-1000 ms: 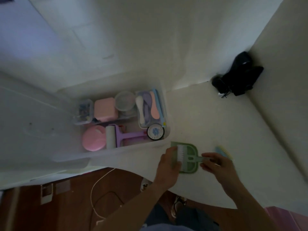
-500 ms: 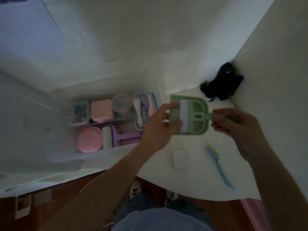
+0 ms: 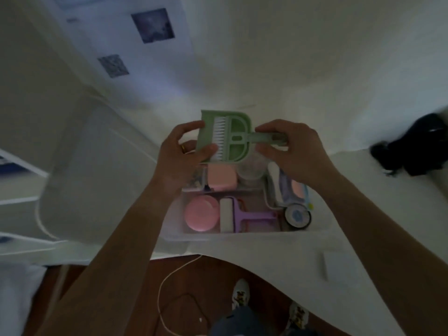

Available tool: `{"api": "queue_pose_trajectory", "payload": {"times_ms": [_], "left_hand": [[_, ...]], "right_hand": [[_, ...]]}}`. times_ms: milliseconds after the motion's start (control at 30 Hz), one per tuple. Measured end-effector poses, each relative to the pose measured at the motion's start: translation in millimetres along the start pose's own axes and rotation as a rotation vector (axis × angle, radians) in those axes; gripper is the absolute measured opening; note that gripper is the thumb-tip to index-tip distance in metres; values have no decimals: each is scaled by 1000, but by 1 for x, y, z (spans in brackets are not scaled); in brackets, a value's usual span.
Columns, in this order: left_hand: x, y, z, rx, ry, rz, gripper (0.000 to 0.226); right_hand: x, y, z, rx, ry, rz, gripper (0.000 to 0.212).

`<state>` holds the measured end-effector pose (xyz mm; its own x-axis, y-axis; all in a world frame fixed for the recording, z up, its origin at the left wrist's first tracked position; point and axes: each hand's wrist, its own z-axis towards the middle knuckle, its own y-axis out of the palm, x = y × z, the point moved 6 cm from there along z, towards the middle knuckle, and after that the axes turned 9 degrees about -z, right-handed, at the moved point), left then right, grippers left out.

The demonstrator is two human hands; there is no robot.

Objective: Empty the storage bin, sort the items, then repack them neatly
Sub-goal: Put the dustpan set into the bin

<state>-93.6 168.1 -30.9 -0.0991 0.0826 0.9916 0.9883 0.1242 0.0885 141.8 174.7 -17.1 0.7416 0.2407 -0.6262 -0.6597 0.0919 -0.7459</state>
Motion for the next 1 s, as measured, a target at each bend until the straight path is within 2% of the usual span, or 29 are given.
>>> {"api": "queue_pose_trajectory", "payload": {"times_ms": [100,167,300,367,467,533,600,667,800,1000], "left_hand": [[-10,-28,3,56,-47,39,63],[-27,-39,1,66,-126,86,58],[-87,-56,-13,-40,-342,382,46],[-111,-60,-22,-115,-377,468,35],[-128,-61,-25,-190,-320,580,23],[-132,-66,-24,-202,-263,756,18],[-136,-70,-22,-231,-223,972,26],[-141,-73,-21,-271,-226,1096,29],[-147,-77,-24,-327,-200,1196,30],[-164,-74,-21,-399,-199,1121,42]], "right_hand": [[-16,29,10,-88,-70,-78,21],[-14,48,6,-188,-71,-156,22],[2,86,-27,-367,-76,-214,19],[14,101,-45,-440,-28,-237,20],[26,115,-60,-462,7,-264,26],[27,123,-62,-445,1,-236,24],[28,138,-63,-479,-5,-257,22],[35,157,-64,-585,16,-351,24],[38,186,-59,-663,27,-471,22],[29,242,-48,-669,19,-518,26]]}}
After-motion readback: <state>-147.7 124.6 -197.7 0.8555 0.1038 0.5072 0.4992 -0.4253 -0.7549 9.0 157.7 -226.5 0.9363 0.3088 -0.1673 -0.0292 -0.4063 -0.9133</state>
